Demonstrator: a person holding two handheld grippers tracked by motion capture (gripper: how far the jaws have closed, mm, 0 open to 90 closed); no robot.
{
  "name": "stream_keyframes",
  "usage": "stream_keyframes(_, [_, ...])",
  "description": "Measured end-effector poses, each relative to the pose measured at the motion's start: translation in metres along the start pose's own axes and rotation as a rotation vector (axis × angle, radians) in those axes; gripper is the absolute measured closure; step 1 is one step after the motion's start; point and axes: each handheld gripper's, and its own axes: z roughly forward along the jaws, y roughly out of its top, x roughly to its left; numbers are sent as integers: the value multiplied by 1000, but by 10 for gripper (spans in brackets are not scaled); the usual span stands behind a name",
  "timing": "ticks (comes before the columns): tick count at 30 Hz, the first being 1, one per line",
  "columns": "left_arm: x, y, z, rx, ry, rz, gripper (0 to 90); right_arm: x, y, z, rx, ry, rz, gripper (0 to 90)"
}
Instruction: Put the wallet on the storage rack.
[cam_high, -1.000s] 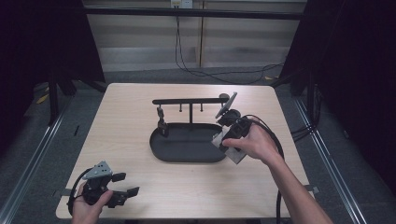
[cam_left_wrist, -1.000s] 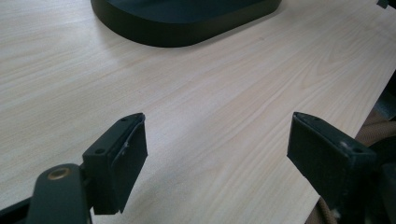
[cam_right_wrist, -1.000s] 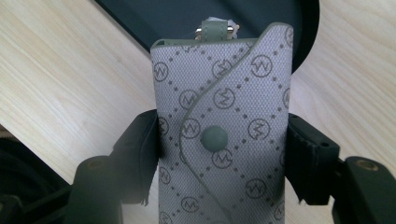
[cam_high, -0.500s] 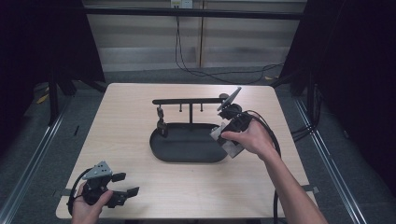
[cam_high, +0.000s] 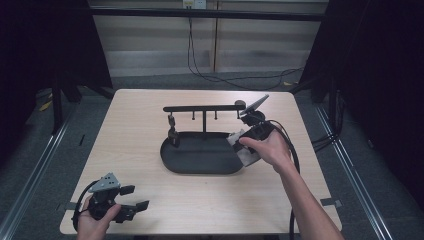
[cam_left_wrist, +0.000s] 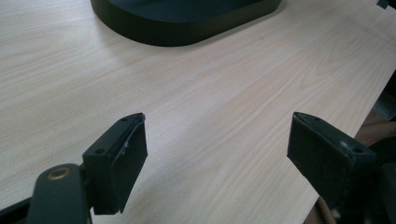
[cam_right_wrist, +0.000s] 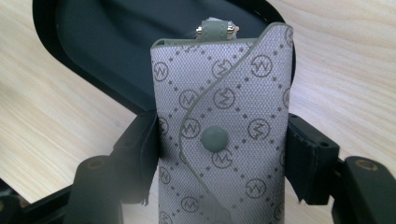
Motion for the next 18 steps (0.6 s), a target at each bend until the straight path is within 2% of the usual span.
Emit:
stream_keyframes(11, [0, 0, 0, 0, 0, 0, 199, -19, -3, 15, -72, 62, 114, 348])
stream_keyframes(16, [0, 0, 1, 4, -4, 0, 199, -23, -3, 25, -82, 81, 139, 348])
stream_keyframes(18, [0, 0, 1, 7, 0, 2, 199, -25, -3, 30, -96, 75, 150, 348])
